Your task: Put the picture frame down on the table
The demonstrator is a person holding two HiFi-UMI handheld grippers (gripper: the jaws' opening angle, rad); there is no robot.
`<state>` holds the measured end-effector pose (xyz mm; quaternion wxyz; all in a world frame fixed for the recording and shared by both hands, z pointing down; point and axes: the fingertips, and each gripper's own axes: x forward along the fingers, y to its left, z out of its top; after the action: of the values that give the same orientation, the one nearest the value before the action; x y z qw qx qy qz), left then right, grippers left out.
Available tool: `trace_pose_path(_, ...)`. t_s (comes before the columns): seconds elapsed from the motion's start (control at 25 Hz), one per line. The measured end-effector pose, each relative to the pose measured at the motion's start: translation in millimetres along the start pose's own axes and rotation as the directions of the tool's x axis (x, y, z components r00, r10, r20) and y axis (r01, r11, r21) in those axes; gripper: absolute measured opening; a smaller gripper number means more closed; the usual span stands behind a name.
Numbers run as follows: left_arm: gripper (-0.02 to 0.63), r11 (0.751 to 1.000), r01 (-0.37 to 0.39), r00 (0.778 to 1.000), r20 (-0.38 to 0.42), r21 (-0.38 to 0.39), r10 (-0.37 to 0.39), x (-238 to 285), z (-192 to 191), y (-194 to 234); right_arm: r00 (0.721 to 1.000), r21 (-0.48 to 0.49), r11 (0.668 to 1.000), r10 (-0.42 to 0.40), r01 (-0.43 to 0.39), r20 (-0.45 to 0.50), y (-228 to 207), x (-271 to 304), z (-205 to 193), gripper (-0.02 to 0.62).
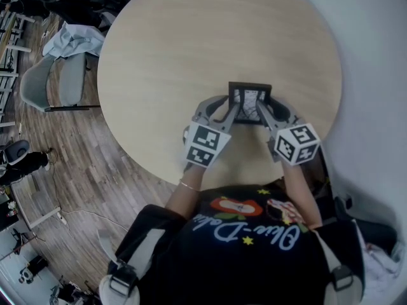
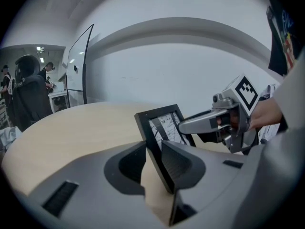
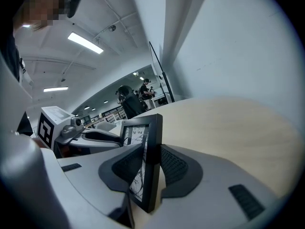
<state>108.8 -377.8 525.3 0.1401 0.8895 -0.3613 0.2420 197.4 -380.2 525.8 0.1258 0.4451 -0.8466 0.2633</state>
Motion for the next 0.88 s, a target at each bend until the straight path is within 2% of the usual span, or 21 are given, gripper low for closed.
trace_pose_path(0.28, 0.095, 1.000, 0.005, 1.000, 0.003, -0.019, -0.005, 12.0, -2.1, 4.5, 0.999, -0.077, 0.997, -0.034, 0.033, -0.020, -11.3, 10.3, -1.0, 0.101)
trace_pose_path(0.88, 0.095, 0.993, 0.001, 1.000, -0.018, -0.115, -0.003, 35.1, -14.3, 14.8, 0.991, -0.128, 0.988, -0.103, 0.092, -0.086, -30.0, 30.9, -10.2, 0.121)
